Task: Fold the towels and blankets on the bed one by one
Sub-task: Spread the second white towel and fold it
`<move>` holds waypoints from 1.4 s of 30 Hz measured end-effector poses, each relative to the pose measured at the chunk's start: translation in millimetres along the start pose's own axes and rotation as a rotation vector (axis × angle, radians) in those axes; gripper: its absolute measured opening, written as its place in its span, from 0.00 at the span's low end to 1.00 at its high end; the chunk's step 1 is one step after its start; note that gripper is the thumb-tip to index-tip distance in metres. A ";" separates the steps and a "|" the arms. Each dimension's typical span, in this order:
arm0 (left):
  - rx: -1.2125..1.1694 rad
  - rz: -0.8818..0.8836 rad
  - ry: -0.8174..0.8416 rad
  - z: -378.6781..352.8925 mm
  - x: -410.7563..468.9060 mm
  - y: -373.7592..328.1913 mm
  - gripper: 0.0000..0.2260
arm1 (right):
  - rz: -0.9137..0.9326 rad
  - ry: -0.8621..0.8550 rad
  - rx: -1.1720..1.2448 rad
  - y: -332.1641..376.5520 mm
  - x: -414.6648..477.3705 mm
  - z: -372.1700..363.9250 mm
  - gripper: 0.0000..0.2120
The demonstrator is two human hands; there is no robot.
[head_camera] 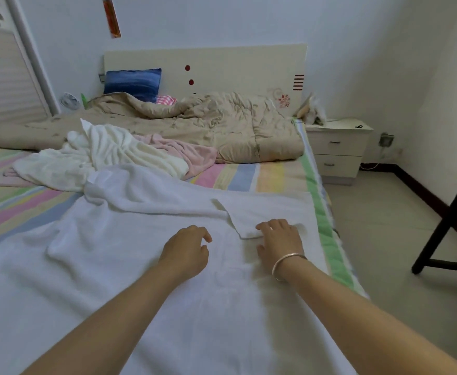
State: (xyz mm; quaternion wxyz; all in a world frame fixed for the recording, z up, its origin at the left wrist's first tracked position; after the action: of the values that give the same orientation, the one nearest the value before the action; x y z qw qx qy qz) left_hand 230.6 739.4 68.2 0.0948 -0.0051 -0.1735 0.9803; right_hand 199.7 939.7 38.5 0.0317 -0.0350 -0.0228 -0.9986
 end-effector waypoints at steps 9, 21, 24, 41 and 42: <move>0.163 -0.062 0.036 -34.9 158.0 -3.1 0.18 | -0.417 -0.097 0.504 -126.0 109.6 4.5 0.11; 0.267 0.056 -0.074 -51.7 257.2 17.6 0.12 | -0.591 0.212 0.370 -199.7 155.5 -46.2 0.30; 0.295 0.101 -0.189 -43.2 260.2 30.9 0.13 | -0.593 0.143 0.380 -208.2 157.5 -44.7 0.26; 0.001 0.182 -0.337 -49.8 302.1 52.1 0.04 | -0.463 0.221 0.790 -217.9 155.9 -49.5 0.11; -0.043 0.186 -0.346 -56.0 299.7 57.3 0.04 | -0.451 0.236 0.781 -216.1 157.3 -50.7 0.11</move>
State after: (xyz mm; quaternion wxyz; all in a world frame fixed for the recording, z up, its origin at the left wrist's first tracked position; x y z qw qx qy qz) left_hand -71.8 761.8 2.9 -0.0273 0.1452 -0.2067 0.9672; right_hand 25.6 1143.0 -10.2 -0.1732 0.0991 -0.4002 -0.8944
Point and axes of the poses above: each hand's wrist, its own x-axis towards the middle knuckle, its own z-axis out of the back of the hand, y = z × x, the point moved 10 cm from there along x, towards the middle knuckle, and after that the axes turned 7 degrees about y, right-handed, at the moved point
